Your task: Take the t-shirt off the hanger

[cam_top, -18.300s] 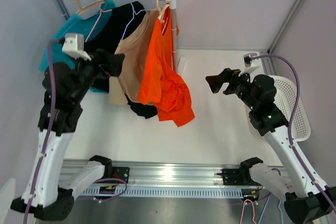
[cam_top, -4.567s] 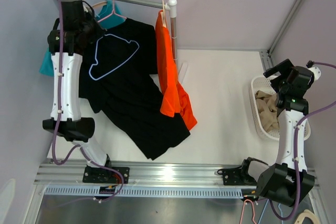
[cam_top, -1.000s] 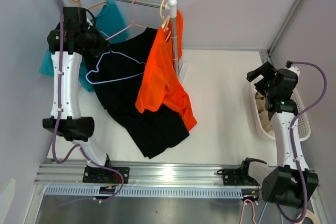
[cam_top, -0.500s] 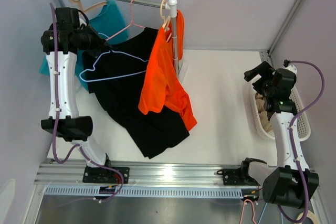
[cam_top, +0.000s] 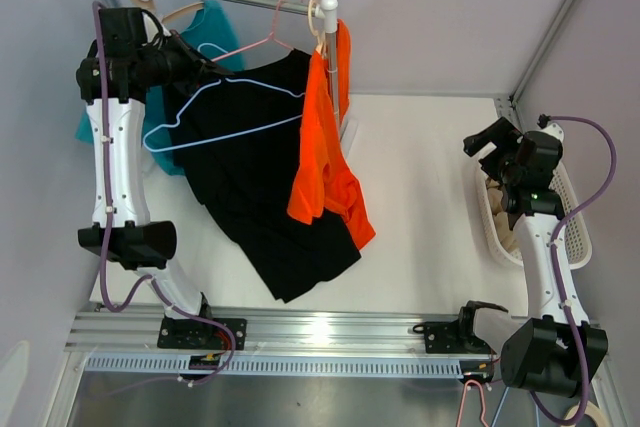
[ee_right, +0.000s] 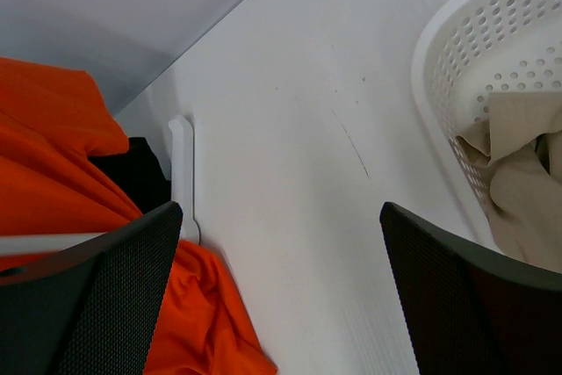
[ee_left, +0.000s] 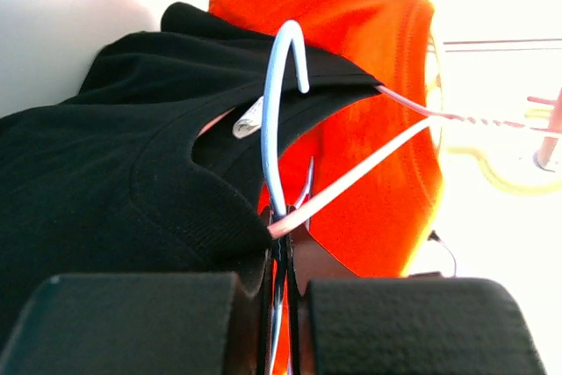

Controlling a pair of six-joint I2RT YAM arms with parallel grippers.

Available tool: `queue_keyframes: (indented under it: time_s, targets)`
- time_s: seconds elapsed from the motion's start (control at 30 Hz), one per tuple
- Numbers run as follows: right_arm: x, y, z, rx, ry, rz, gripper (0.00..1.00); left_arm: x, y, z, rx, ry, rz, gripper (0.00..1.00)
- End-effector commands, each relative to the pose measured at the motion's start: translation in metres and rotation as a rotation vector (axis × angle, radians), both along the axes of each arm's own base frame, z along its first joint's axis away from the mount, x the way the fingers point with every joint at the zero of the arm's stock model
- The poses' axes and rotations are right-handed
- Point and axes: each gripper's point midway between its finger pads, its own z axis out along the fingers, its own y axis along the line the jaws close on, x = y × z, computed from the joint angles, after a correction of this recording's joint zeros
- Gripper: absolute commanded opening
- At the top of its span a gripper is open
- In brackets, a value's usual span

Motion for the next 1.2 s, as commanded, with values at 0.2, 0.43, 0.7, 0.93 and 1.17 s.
queue_keyframes:
  time_s: [0.2, 0.43, 0.7, 0.93, 1.17]
  targets:
    - [0.004, 0.006, 0.011, -0.005, -0.048, 0.028, 0.99, -0.015, 0.02, 0.038, -0.008, -0.089, 0.119, 0.01]
    - [0.004, 0.008, 0.012, -0.005, -0.049, 0.034, 1.0, 0.002, 0.004, -0.002, -0.089, -0.002, 0.001, 0.01]
    - [0.003, 0.008, 0.012, -0.013, -0.049, 0.03, 1.0, 0.007, -0.015, -0.011, -0.069, -0.103, -0.141, 0.01]
    - [0.003, 0.008, 0.012, -0.014, -0.049, 0.032, 1.0, 0.002, -0.039, -0.017, -0.108, -0.127, -0.278, 0.01]
    - [0.003, 0.008, 0.012, -0.017, -0.048, 0.028, 1.0, -0.007, -0.067, -0.032, -0.105, -0.092, -0.378, 0.01]
